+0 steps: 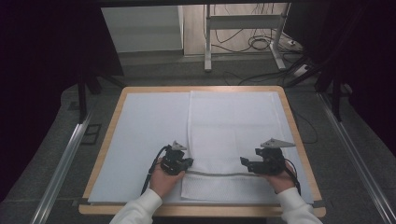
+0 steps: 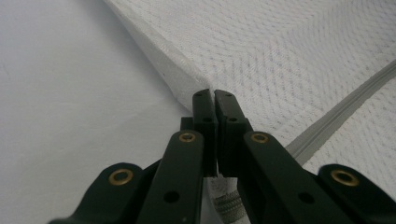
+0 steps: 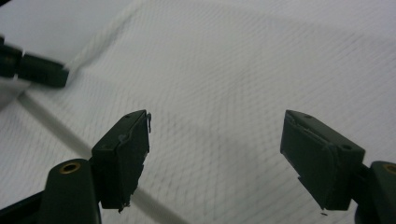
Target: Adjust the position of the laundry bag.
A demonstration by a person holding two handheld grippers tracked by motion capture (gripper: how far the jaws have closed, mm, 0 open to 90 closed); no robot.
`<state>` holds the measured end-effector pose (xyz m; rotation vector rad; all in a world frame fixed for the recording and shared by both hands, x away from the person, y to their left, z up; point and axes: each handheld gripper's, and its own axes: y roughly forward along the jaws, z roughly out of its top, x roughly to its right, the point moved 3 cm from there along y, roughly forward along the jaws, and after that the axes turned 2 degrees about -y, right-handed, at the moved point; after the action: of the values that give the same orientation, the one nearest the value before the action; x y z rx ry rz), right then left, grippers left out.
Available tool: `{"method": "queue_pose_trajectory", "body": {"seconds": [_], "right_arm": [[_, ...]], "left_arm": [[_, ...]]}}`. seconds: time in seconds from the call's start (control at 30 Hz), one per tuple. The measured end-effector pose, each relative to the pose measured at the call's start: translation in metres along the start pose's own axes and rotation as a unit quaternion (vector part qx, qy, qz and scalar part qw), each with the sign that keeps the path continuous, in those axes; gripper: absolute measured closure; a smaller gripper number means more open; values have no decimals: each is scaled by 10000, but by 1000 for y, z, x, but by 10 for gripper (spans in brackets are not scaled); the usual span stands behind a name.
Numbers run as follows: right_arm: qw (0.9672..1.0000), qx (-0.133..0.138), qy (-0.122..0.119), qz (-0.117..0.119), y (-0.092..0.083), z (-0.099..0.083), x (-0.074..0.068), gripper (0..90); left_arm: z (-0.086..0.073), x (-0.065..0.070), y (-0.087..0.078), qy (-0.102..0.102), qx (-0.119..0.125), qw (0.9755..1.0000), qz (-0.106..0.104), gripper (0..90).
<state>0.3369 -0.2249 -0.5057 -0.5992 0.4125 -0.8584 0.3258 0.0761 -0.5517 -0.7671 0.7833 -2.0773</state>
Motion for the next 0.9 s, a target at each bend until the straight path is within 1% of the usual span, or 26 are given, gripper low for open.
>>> {"method": "queue_pose_trajectory", "body": {"seconds": [0.03,0.07,0.1,0.13,0.2,0.23,0.27,0.3,0.33,0.37,0.4,0.43,0.47,0.5,0.53,0.57,0.6,0.63,0.77,0.8,0.83,0.87,0.9], "right_arm": [[10000,25,28,-62,-1,3,1,241],[9996,97,105,-226,-1,9,3,243],[9994,125,160,-294,-2,12,4,243],[9994,125,160,-294,-2,12,4,243],[9990,54,188,-409,-2,18,8,242],[9980,12,222,-591,-4,20,15,244],[9975,-98,173,-682,-5,19,19,244],[9972,-150,124,-728,-7,18,23,244],[9972,-150,124,-728,-7,18,23,244],[9966,-246,86,-781,-14,13,35,246],[9966,-246,86,-781,-14,13,35,246],[9964,-288,96,-793,-16,11,40,247],[9957,-334,102,-853,-21,8,48,249],[9953,-361,105,-892,-23,6,52,249],[9943,-433,127,-961,-30,1,64,255],[9943,-433,127,-961,-30,1,64,255],[9939,-443,167,-995,-32,0,69,260],[9933,-477,261,-1018,-35,-2,75,263],[9908,-573,454,-1136,-42,-8,91,281],[9889,-695,554,-1194,-42,-11,96,288],[9889,-695,554,-1194,-42,-11,96,288],[9880,-739,588,-1220,-42,-12,98,293],[9856,-846,659,-1307,-41,-15,103,308]], "left_arm": [[0,0,0,8,-5,10000,-11,891],[0,-1,-1,17,-5,10000,-33,891],[0,-1,-1,25,-4,10000,-41,892],[0,-1,-1,3,21,10000,-69,892],[0,-1,-2,-5,36,10000,-80,893],[0,0,-2,5,32,10000,-79,894],[0,0,-2,27,24,10000,-72,894],[-1,0,-2,34,23,10000,-62,894],[-1,0,-2,21,28,10000,-58,894],[-1,0,-2,2,29,10000,-69,894],[-1,0,-2,-14,37,10000,-76,894],[-1,0,-2,-28,42,10000,-74,894],[-1,0,-2,-30,41,10000,-75,894],[-1,0,-1,-32,40,10000,-77,894],[-1,0,-1,-45,47,9999,-88,895],[-1,-1,-1,-62,39,9999,-101,895],[-1,-1,-1,-88,38,9999,-124,895],[-1,-1,-1,-91,42,9999,-125,895],[-1,-2,-1,-128,63,9998,-155,895],[-1,-2,-1,-150,76,9997,-171,895],[-1,-2,-1,-150,76,9997,-171,895],[-2,-2,-1,-136,63,9997,-174,895],[-1,-2,-1,-150,75,9997,-172,895]]}}
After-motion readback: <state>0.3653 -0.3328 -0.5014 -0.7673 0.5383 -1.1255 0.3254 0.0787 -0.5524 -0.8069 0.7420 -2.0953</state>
